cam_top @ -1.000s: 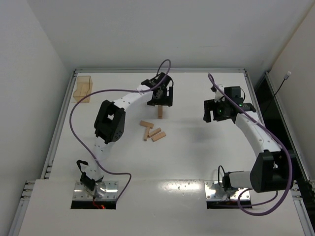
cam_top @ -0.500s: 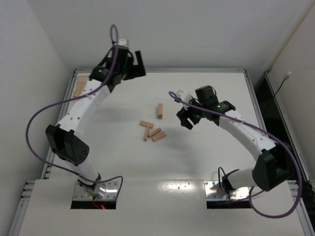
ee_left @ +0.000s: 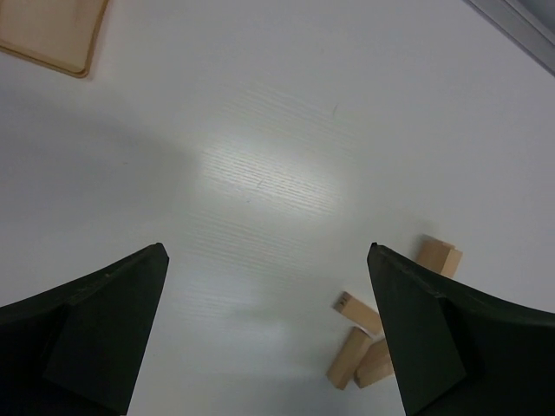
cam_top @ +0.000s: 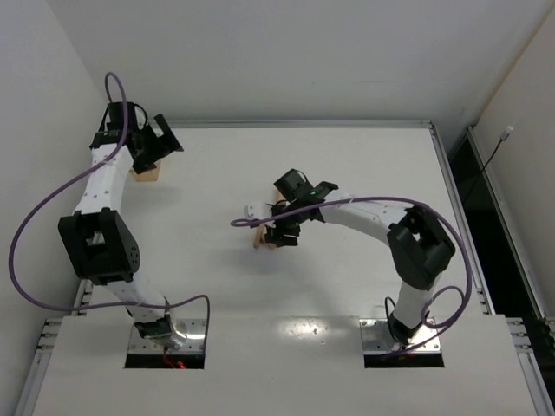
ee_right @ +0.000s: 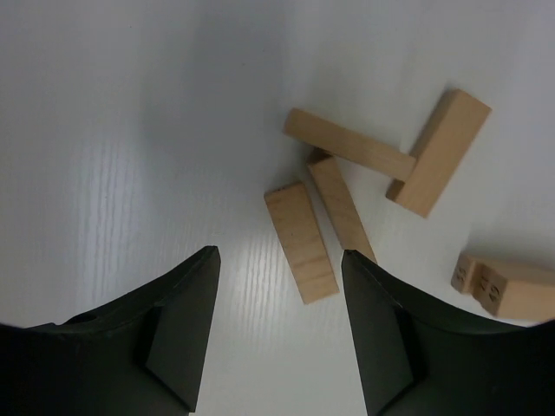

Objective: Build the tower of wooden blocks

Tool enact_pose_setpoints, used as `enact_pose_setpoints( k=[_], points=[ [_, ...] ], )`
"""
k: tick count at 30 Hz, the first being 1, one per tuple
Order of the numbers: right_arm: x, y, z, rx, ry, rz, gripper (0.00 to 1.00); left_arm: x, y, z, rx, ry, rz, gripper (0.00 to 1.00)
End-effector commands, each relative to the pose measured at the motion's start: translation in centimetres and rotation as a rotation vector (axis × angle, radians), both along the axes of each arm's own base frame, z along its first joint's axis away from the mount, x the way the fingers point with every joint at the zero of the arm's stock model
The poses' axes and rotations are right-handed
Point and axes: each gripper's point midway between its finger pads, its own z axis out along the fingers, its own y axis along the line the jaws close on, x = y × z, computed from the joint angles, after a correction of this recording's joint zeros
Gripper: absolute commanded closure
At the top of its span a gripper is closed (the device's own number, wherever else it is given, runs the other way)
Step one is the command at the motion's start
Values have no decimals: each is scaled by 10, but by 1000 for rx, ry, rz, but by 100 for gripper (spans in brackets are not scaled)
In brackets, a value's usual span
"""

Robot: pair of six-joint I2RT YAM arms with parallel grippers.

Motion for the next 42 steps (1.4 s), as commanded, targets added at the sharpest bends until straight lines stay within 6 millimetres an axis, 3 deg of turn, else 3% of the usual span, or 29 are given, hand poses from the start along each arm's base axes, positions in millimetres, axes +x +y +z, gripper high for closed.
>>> enact_pose_setpoints(
  k=[1,5,15,23,29,32,37,39,42],
  points=[
    [14,26,5,21,-98,104,45,5,-18,5,-72,-32,-90,0],
    [32,36,-17,-32,-103,89,45,6,-19,-2,-99,-17,-103,0],
    [49,41,-40,-80,-91,89,49,11,-27,-11,-145,5,-138,0],
    [38,29,-57,-146,-40,129,79,14,-24,-25,-155,39,-139,0],
    [31,22,-64,-178,-14,150,87,16,-20,-25,-162,37,-136,0],
    [27,23,-64,-169,4,158,98,19,-20,-26,-162,37,-136,0],
    [22,28,-34,-96,40,100,100,17,-20,-29,-164,46,-135,0],
    [27,36,-5,-29,53,45,100,13,-21,-23,-161,33,-136,0],
    [37,31,34,87,157,-118,100,10,-19,-16,-136,17,-145,0]
  ],
)
